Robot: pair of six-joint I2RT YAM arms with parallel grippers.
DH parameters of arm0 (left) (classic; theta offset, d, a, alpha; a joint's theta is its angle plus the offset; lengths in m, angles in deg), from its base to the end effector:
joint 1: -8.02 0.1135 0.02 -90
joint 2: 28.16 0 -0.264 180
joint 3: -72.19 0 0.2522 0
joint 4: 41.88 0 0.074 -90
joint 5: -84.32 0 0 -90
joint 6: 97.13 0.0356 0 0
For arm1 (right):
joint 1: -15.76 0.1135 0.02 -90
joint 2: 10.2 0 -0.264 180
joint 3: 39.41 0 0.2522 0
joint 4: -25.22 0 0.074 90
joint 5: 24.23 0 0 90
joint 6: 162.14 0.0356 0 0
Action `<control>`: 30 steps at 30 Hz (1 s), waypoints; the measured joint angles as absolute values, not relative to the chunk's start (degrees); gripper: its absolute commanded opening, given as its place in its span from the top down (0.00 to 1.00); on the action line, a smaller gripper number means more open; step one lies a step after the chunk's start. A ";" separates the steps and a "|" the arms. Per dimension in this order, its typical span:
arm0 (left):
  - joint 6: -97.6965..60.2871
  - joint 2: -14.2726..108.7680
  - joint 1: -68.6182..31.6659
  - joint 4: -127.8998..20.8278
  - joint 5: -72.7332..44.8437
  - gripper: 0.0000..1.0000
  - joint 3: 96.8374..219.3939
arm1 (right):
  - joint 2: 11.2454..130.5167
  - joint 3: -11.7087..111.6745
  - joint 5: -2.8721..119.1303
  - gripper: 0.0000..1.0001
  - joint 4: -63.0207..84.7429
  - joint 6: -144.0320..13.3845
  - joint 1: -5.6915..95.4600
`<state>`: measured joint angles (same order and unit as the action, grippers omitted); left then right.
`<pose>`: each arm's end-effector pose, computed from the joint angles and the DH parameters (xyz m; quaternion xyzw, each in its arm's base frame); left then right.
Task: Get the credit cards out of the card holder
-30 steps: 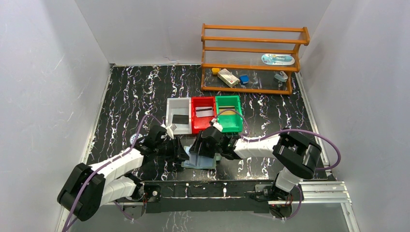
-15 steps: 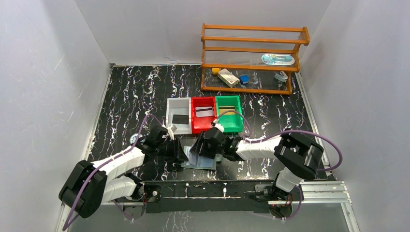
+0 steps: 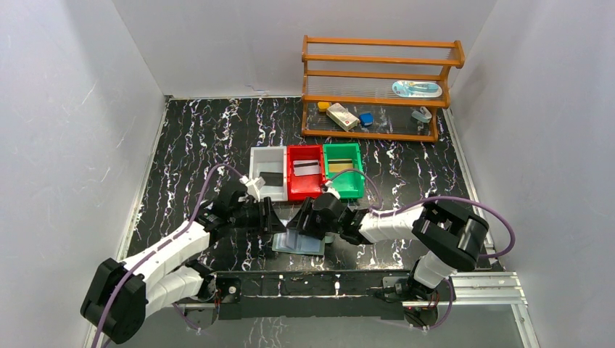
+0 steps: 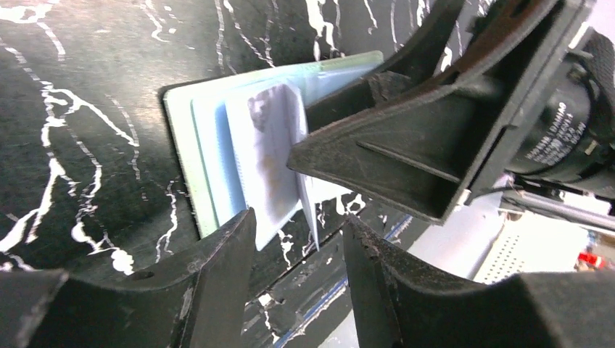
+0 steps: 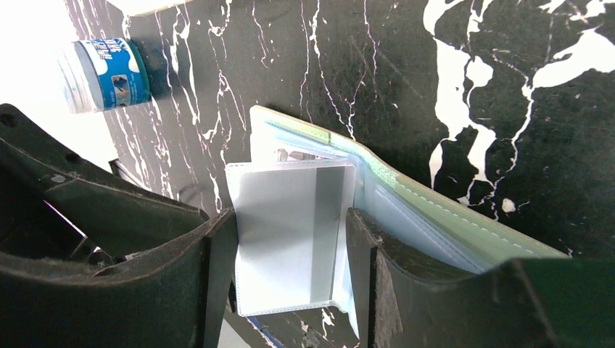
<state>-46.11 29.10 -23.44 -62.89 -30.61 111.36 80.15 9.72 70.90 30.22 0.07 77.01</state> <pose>0.1623 -0.1169 0.1902 0.0347 0.8859 -0.4012 0.2304 0.1469 0.2612 0.1466 0.1052 0.8850 0.3993 0.2152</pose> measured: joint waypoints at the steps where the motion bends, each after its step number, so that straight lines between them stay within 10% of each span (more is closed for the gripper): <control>1: -45.93 29.27 -23.44 -62.54 -31.66 0.53 111.36 | 80.15 9.46 70.63 0.37 30.75 0.15 76.90; 30: -47.18 45.14 -32.31 -50.84 -40.62 0.56 115.22 | 70.44 8.22 69.87 0.22 22.13 -2.40 74.28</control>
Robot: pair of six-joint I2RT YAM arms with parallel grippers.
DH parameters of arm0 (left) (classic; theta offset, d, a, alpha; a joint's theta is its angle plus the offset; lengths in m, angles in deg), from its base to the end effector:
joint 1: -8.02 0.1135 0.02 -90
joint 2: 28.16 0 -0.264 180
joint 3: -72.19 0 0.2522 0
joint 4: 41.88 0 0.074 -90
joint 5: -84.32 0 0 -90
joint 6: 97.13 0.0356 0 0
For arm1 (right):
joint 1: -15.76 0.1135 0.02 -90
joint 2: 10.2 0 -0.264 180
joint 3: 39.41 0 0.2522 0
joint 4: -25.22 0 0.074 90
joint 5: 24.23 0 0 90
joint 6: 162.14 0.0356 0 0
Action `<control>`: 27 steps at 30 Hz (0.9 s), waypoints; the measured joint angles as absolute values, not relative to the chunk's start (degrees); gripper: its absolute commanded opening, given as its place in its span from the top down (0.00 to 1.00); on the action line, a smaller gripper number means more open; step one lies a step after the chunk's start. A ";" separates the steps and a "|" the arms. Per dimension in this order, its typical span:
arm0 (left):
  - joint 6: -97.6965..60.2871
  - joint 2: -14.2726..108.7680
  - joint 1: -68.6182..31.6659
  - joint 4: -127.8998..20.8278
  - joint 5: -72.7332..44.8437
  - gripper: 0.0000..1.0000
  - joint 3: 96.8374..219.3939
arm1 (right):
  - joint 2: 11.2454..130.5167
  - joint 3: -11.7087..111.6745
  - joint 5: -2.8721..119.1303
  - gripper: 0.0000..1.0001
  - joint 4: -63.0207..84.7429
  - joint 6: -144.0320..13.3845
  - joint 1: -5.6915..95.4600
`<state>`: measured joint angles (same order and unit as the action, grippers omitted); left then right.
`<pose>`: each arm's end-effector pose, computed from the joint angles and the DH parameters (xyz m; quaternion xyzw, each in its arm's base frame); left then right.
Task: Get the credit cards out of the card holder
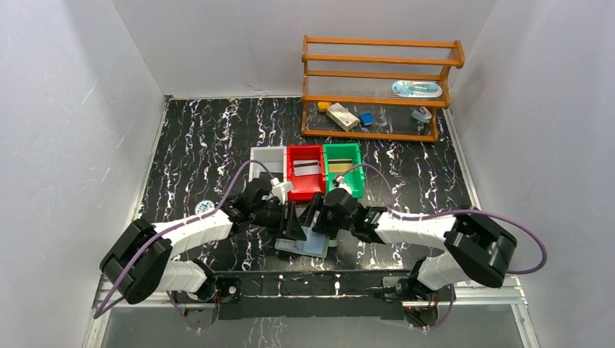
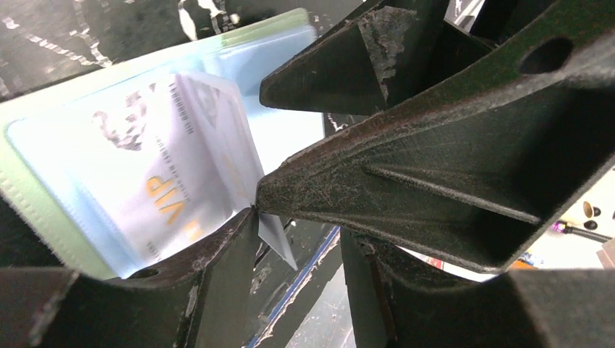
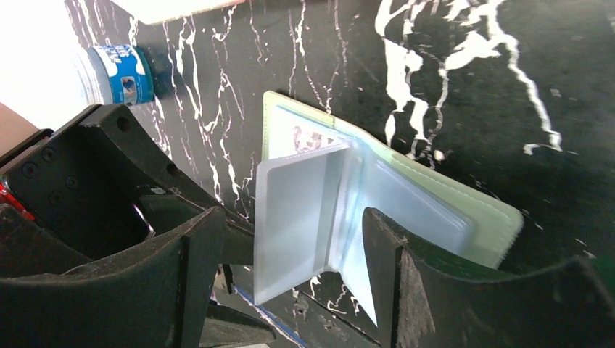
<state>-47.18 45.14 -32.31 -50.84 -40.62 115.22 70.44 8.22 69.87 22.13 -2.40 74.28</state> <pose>0.1712 -0.1721 0.1740 0.1308 0.8615 -0.4711 0.1374 0.1468 0.2349 0.1721 0.1032 0.8850 0.3936 0.2263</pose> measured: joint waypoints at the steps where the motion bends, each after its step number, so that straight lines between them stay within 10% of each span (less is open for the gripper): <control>1: -47.18 45.51 -32.75 -50.62 -40.62 0.56 115.75 | 69.24 8.22 70.61 0.22 20.58 -2.51 74.28; 16: -47.31 42.93 -40.62 -54.16 -32.82 0.53 119.44 | 42.55 -2.54 81.98 0.38 7.51 1.81 74.28; 27: -47.24 38.41 -40.53 -66.47 -16.45 0.54 120.29 | 50.22 -1.29 77.91 0.43 9.94 0.33 74.28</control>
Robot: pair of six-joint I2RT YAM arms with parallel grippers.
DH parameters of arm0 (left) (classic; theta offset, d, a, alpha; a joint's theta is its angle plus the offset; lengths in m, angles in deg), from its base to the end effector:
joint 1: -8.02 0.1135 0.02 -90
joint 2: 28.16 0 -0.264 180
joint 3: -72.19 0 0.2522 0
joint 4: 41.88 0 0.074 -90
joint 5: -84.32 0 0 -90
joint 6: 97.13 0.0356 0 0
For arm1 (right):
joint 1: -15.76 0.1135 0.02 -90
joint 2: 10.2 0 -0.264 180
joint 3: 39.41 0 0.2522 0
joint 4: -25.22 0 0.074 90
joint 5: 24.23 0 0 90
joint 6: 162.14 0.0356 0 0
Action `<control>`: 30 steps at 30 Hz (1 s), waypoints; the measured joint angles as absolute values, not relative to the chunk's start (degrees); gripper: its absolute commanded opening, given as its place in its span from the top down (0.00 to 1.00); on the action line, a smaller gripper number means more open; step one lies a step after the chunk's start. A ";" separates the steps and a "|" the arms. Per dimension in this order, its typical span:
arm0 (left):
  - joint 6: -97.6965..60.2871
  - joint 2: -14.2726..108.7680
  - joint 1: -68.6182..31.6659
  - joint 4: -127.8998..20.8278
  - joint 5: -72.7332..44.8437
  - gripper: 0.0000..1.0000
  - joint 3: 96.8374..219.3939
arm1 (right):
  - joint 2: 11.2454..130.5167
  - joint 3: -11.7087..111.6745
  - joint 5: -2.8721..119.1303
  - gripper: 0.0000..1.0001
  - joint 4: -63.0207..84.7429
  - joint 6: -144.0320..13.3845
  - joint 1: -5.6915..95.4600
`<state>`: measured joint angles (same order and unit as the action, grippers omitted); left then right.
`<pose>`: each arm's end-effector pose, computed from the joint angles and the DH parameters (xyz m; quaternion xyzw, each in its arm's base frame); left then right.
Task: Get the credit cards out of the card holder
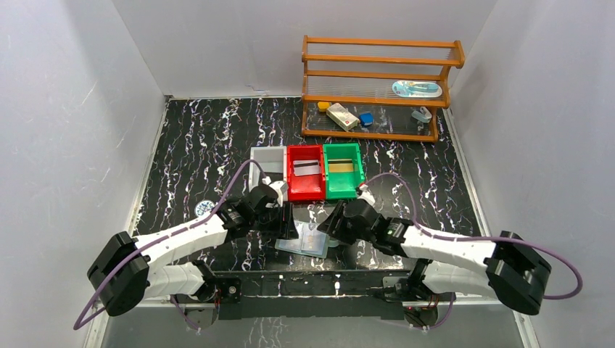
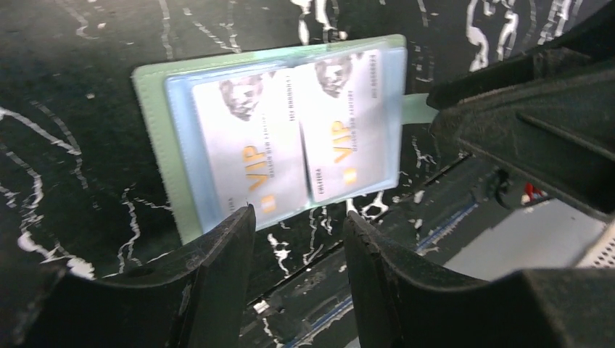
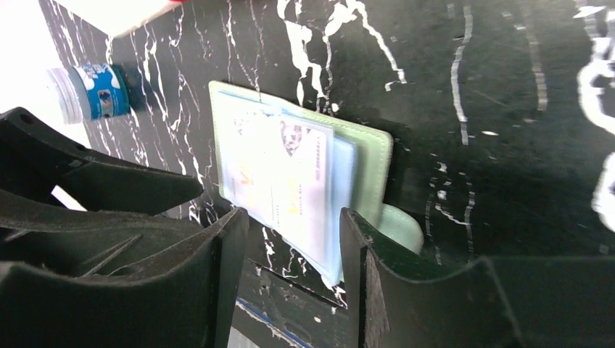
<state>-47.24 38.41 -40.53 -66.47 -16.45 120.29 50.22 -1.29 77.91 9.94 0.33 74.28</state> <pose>0.1498 -0.1797 0.2014 0.1045 0.9080 -0.3387 0.2235 0.1157 0.1745 0.1810 0.1547 0.8799 0.3603 0.2685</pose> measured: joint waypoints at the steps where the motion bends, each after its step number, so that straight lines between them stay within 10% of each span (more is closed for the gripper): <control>1: -47.35 38.39 -40.53 -67.15 -15.51 0.54 120.29 | 51.69 -0.81 76.97 0.44 10.59 -0.02 74.26; 30: -48.71 33.80 -40.14 -75.58 -3.09 0.55 120.58 | 77.20 7.54 63.90 0.49 27.55 -1.27 74.26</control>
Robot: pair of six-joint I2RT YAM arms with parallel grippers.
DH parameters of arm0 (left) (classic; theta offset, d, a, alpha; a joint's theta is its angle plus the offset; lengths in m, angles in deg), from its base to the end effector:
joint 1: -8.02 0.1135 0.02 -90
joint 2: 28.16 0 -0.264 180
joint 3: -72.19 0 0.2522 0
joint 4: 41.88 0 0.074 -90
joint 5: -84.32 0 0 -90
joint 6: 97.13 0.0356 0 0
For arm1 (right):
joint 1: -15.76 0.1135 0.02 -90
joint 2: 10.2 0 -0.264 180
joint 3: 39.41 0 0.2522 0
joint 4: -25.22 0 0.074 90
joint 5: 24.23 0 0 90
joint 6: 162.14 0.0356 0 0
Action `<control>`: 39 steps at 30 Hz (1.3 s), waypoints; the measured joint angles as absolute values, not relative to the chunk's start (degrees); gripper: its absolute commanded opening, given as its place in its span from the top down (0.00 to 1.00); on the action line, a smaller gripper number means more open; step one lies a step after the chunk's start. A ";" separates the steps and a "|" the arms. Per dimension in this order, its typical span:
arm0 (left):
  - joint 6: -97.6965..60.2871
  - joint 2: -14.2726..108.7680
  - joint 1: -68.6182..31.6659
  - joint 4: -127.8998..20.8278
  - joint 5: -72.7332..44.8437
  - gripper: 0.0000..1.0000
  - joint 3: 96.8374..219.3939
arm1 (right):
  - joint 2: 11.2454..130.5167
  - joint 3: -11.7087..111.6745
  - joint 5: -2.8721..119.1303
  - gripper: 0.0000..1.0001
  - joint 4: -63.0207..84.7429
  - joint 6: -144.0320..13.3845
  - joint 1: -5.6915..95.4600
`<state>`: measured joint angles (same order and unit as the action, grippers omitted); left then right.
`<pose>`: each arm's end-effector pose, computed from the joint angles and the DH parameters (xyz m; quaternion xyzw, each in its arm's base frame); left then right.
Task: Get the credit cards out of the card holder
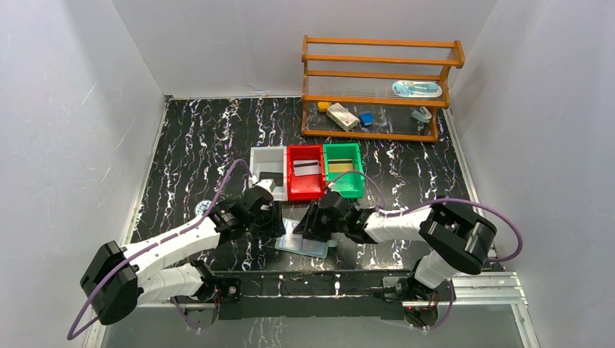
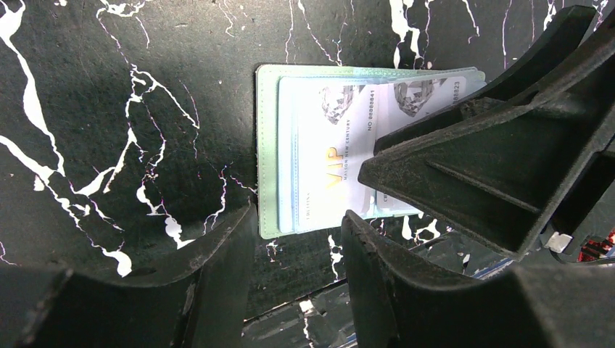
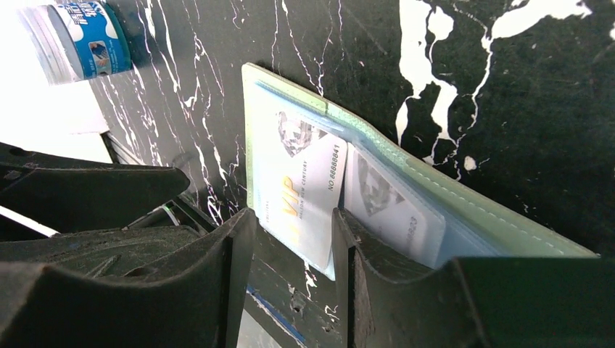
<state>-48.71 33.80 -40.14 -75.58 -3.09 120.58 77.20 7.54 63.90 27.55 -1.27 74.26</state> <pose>0.1449 -0.1594 0.2069 0.0452 0.9300 -0.2420 0.2730 0.1485 0.2446 0.1460 0.0898 0.8947 0.4016 0.1738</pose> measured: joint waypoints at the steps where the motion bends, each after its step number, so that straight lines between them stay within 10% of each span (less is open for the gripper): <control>1: -48.69 33.80 -40.14 -75.56 -3.09 0.55 120.58 | 77.30 7.49 64.01 0.49 27.86 -0.94 74.26; 39: -45.17 41.73 -40.09 -68.68 -10.26 0.60 120.58 | 74.42 7.56 67.46 0.59 20.39 0.46 74.21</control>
